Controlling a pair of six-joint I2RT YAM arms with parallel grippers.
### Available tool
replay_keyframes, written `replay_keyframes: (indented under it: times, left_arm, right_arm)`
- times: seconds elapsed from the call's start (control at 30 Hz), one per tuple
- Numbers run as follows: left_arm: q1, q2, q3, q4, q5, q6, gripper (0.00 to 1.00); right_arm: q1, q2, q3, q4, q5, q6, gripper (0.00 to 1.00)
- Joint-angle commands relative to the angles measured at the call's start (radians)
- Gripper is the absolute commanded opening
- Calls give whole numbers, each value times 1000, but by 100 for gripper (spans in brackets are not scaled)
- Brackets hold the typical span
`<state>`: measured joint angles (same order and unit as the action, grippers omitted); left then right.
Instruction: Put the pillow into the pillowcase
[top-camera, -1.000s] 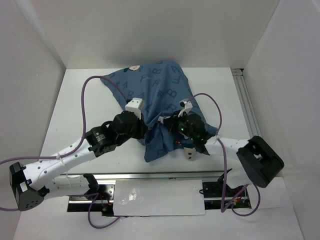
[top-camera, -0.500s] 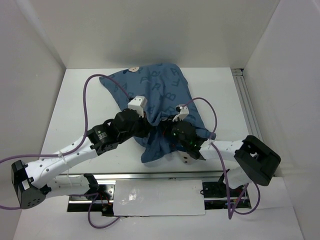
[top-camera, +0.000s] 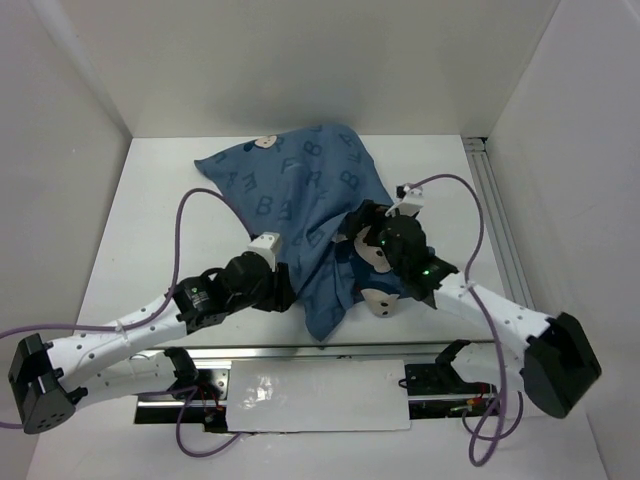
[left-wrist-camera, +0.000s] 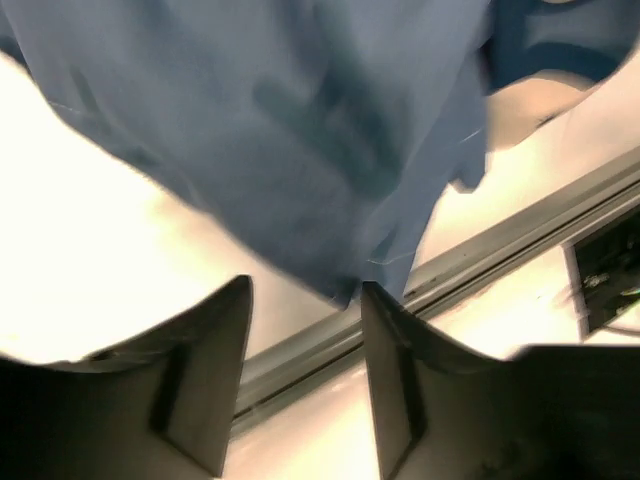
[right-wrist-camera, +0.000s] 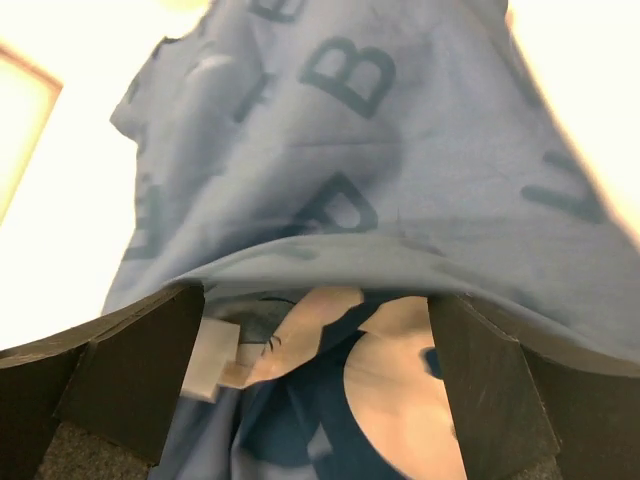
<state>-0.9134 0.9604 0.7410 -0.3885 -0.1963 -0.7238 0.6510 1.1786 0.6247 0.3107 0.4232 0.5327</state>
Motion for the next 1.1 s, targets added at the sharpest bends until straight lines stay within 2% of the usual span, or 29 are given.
replay_keyframes:
  times: [0.0,0.03,0.07,0.1,0.2,0.33,0.43,0.53,0.6,0.7,0.73,0.77,0.83,0.87,0.93,0.97,1.03,1.07]
  left_arm:
    - [-8,17,-15,-21,-2,-55,64]
    - [-8,17,-15,-21,-2,-55,70]
    - [-8,17,-25,-21,-2,-55,84]
    - [-8,17,-25,-21,9,-46,91]
    - [-18,-28,-35,-21,46,-34,100]
    - [-27,-120,-90,0,118,-11,100]
    - [-38,-130,-126,43,210,0,100]
    - [-48,-49,-156,118,245,-22,100]
    - [-91,10,-157,226,288,-22,100]
    - [-117,136,-144,295,252,-51,100]
    - [-117,167,-123,295,229,-71,97]
    - [-117,199,-109,295,200,-84,89]
    - [-117,283,-54,263,147,-85,79]
    - [-117,305,-42,263,138,-85,67]
    - [-117,345,-22,254,117,-85,61]
    - [-117,345,-9,254,117,-85,56]
    - [-117,345,-9,267,107,-85,53]
    - [-117,345,-9,302,107,-85,51]
  right_arm:
    - [-39,-134,90,-288,-121,-120,100]
    - [-39,-167,99,-339,-130,-129,100]
    - [-65,-181,108,-432,-152,-144,100]
    - [-76,-192,131,-482,-152,-145,100]
    - [-132,-229,150,-649,-74,-122,100]
    - [-252,-229,138,-708,-55,-96,100]
    - [-362,-194,118,-673,-184,-140,100]
    - [-448,-166,92,-644,-277,-169,100]
    - [-484,-137,81,-644,-258,-178,100]
    - [-545,-102,60,-644,-233,-148,100]
    - [-559,-102,50,-613,-259,-137,100]
    - [-585,-93,21,-589,-291,-137,100]
    - [-606,-79,-3,-535,-390,-137,94]
    - [-616,-79,-17,-523,-421,-137,90]
    - [-626,-70,-32,-471,-520,-151,76]
    - [-626,-70,-46,-457,-546,-151,61]
    - [-636,-70,-46,-444,-604,-151,51]
    - [-636,-70,-46,-444,-604,-151,43]
